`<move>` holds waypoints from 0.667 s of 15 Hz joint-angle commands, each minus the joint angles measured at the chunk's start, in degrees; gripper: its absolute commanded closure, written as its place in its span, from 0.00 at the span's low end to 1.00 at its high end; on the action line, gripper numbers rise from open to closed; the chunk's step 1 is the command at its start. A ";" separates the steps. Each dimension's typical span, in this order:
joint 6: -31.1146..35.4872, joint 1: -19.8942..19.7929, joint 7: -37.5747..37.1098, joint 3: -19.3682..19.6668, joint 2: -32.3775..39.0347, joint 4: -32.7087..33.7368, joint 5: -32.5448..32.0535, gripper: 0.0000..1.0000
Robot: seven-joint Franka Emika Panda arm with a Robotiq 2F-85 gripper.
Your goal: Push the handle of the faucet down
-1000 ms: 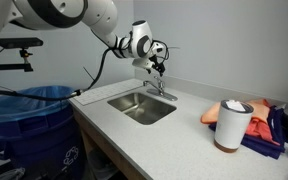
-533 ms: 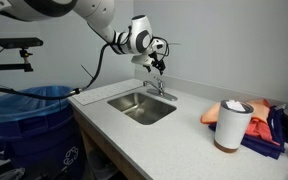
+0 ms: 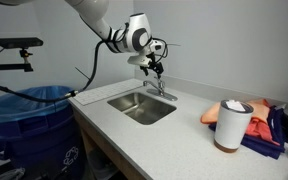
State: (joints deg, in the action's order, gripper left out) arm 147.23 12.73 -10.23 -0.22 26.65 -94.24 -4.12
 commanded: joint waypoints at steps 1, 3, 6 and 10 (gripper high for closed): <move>-0.38 -1.03 0.58 -1.16 -5.84 -7.12 0.15 0.00; 0.03 -1.27 0.96 -1.63 -7.70 -9.17 0.51 0.00; 0.04 -1.61 1.31 -2.28 -10.39 -11.72 0.98 0.00; -0.15 -2.13 2.11 -3.02 -12.93 -13.83 1.53 0.00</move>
State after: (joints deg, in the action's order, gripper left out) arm 147.24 12.35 -10.15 -1.55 17.15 -104.79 -3.91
